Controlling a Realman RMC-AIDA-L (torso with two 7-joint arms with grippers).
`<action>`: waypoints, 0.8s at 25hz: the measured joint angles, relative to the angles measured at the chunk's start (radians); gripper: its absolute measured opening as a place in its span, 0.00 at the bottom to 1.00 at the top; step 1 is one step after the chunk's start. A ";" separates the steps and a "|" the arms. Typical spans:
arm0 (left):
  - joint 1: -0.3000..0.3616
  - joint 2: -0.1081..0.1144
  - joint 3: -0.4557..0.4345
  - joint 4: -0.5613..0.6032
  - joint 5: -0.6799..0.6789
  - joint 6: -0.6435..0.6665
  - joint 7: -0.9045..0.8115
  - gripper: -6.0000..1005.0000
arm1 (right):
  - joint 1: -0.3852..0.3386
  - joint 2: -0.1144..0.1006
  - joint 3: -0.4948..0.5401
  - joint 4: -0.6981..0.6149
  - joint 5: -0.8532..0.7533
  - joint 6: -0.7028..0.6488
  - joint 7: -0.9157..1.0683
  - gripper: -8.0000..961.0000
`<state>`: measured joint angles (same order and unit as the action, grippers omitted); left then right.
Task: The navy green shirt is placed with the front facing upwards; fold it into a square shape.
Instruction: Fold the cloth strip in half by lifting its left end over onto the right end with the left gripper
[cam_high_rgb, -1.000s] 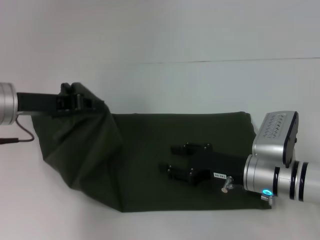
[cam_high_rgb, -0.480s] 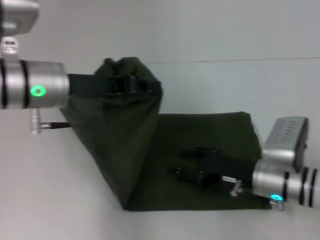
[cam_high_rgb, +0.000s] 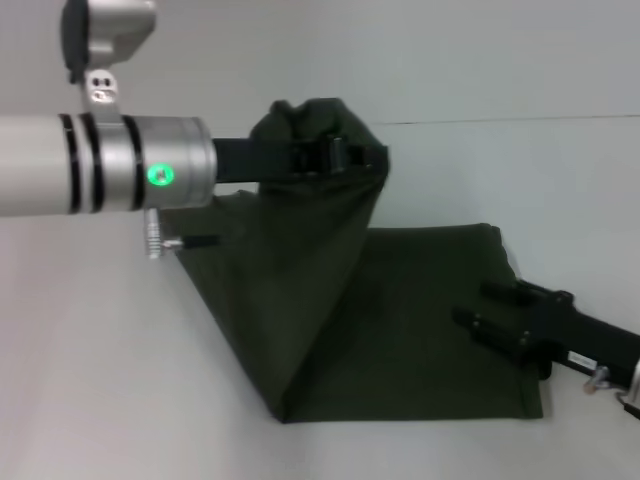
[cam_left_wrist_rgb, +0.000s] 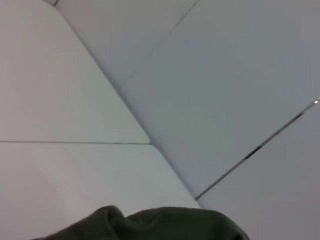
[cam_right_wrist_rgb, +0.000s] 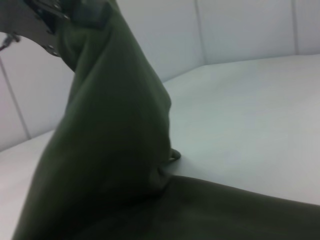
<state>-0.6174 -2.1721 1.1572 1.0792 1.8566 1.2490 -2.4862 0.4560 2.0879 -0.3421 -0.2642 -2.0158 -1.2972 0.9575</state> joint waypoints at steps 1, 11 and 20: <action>-0.001 0.000 0.022 -0.004 -0.011 -0.017 0.000 0.03 | -0.007 0.000 0.003 -0.003 0.000 0.000 0.001 0.67; -0.016 -0.002 0.226 -0.063 -0.092 -0.175 -0.003 0.04 | -0.048 -0.002 0.028 -0.015 0.002 -0.004 0.001 0.67; -0.047 -0.003 0.369 -0.145 -0.191 -0.303 0.013 0.06 | -0.074 -0.005 0.070 -0.033 0.002 -0.006 0.001 0.67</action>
<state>-0.6642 -2.1752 1.5259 0.9341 1.6653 0.9458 -2.4736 0.3819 2.0833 -0.2719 -0.2971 -2.0140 -1.3030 0.9588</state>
